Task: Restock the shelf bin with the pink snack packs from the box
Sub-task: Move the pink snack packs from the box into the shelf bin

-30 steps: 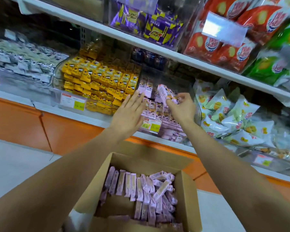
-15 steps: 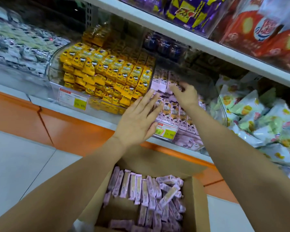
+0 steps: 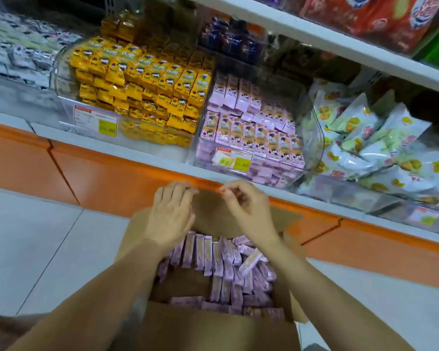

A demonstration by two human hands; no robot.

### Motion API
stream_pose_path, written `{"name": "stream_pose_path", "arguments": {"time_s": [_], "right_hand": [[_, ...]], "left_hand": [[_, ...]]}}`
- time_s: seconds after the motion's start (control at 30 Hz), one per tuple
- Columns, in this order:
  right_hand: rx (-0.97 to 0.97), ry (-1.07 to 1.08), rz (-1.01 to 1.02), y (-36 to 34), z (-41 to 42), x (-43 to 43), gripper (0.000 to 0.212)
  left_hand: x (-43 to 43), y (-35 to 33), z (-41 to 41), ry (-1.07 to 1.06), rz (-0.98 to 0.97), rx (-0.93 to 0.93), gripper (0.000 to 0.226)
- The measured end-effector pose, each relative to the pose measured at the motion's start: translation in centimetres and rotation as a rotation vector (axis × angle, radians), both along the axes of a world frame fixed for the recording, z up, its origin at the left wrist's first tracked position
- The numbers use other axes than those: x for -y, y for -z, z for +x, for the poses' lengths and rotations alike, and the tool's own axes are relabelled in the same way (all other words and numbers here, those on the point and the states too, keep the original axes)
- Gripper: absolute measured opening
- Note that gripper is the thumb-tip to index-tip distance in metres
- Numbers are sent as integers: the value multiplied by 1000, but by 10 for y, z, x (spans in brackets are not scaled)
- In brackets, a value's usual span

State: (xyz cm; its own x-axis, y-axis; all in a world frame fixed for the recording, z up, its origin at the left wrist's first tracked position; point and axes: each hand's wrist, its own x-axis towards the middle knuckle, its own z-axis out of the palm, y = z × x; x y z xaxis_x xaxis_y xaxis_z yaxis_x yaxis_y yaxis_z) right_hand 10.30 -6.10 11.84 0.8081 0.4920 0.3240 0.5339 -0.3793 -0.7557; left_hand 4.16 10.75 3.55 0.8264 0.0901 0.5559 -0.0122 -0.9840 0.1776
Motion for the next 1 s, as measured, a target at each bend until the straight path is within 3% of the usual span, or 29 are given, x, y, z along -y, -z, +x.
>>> {"name": "stream_pose_path", "arguments": {"time_s": [0.17, 0.37, 0.53, 0.73, 1.0], "right_hand": [[-396, -12, -427, 137, -9, 35, 22], [-660, -32, -725, 238, -1, 27, 57], [-650, 64, -732, 284, 10, 3, 75], [-564, 157, -617, 299, 4, -14, 74], [-684, 110, -577, 295, 13, -31, 74]], "left_hand": [[2, 98, -37, -85, -31, -523, 56], [6, 146, -48, -52, -215, -509, 64], [8, 148, -44, -22, -299, -503, 65], [10, 145, -44, -21, -351, -504, 61], [12, 143, -45, -43, -351, -513, 65]]}}
